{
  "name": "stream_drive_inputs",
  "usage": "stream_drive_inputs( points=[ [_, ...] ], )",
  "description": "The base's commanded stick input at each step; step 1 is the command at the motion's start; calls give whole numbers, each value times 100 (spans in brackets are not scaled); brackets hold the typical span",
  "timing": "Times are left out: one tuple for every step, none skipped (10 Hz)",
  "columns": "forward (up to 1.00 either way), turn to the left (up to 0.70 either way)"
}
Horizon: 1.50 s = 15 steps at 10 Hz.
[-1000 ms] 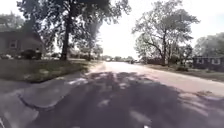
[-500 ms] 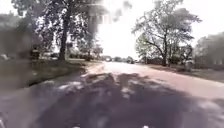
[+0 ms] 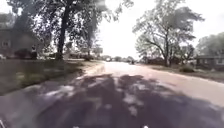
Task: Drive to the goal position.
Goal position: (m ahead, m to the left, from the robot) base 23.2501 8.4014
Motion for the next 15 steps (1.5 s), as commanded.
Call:
stream_drive_inputs(
  points=[
    [100, 0],
    [100, 0],
    [100, 0],
    [100, 0],
    [100, 0],
    [100, 0],
    [100, 0],
    [100, 0],
    [100, 0],
    [100, 0],
    [100, 0],
    [100, 0],
    [100, 0],
    [100, 0],
    [100, 0]
  ],
)
